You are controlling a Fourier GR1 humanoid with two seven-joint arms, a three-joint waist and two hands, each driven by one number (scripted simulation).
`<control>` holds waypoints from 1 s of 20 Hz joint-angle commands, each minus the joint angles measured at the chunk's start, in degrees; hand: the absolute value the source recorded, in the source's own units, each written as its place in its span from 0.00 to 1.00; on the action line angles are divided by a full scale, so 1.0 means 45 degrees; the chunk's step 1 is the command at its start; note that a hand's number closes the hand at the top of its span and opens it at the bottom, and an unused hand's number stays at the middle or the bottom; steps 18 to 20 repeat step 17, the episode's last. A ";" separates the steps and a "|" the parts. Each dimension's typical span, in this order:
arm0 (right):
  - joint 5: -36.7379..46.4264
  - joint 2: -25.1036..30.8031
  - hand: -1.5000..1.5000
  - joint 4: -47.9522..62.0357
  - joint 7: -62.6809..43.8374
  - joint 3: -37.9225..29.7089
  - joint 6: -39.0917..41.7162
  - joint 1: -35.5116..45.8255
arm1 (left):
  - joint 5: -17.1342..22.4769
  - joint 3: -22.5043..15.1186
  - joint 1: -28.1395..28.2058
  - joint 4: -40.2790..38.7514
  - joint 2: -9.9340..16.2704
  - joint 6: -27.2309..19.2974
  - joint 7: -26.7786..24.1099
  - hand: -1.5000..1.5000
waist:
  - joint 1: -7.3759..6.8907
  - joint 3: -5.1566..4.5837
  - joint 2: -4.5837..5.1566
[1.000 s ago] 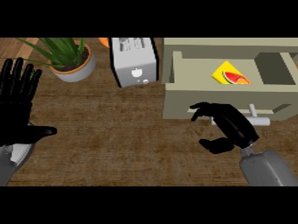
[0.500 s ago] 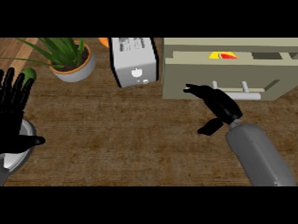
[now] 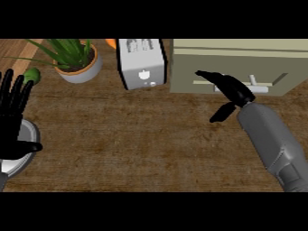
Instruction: Pick up the cup, place it into the drawer and close the drawer
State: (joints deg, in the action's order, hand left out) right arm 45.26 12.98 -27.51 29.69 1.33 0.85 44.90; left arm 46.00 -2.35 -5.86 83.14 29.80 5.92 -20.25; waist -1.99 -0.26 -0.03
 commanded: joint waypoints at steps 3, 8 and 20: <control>0.0117 0.0981 0.00 0.2701 0.0609 -0.0645 0.0148 0.1593 | -0.0186 0.0012 -0.0315 -0.0394 -0.0124 0.0345 0.0075 0.00 | -0.0347 0.0090 0.0345; -0.0050 0.1163 0.00 0.3399 0.0445 -0.1009 0.0348 0.2613 | -0.0465 -0.0168 -0.0140 -0.0385 -0.0406 0.0534 -0.0233 0.00 | -0.0588 0.0096 0.0403; 0.0034 0.1848 0.00 0.4041 0.1133 -0.1056 0.0514 0.2688 | -0.0704 0.0043 -0.0487 -0.0629 -0.0257 0.0398 -0.0082 0.00 | -0.0729 0.0108 0.0483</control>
